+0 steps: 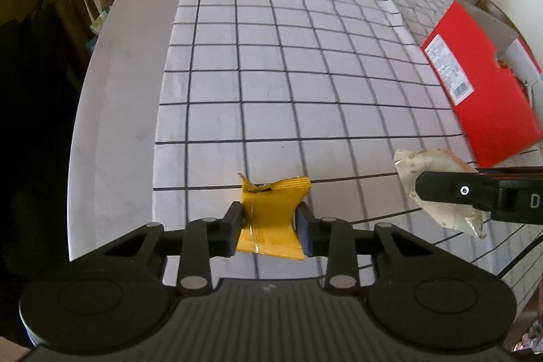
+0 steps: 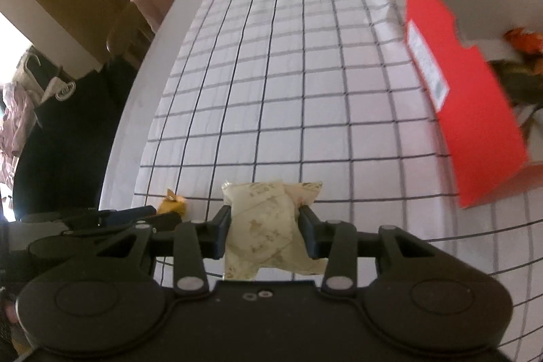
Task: Organize snacks
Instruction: 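Grasp the yellow packet with the left gripper while the right grasps the white pouch, then carry the yellow packet and white pouch up and over the red box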
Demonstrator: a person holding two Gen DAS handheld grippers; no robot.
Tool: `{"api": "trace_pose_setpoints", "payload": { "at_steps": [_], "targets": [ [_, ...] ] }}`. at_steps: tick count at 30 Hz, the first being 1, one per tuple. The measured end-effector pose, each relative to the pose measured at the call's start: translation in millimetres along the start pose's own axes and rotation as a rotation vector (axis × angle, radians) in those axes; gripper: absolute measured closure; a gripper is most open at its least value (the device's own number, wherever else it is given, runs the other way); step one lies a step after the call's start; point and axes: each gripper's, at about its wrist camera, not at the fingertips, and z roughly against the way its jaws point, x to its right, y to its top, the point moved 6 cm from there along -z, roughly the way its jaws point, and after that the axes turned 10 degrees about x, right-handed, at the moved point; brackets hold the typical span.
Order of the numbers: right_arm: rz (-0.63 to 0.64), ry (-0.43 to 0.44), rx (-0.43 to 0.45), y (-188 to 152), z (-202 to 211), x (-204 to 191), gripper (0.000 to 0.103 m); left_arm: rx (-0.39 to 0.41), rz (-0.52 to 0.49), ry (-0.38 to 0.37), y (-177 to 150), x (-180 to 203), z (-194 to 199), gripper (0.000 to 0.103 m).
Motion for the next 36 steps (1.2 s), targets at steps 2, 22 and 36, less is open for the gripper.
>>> {"api": "trace_pose_setpoints", "payload": {
  "at_steps": [2,22,36],
  "targets": [
    [-0.01,0.001,0.024,3,11,7,0.063,0.013,0.004,-0.009,2,7,7,0.074],
    [-0.069,0.056,0.127,-6,70,52,0.062,0.025,0.003,0.027,-7,25,10,0.034],
    [-0.097,0.03,0.131,-14,72,58,0.062,0.009,-0.07,0.114,-11,20,-20,0.059]
  ]
}}
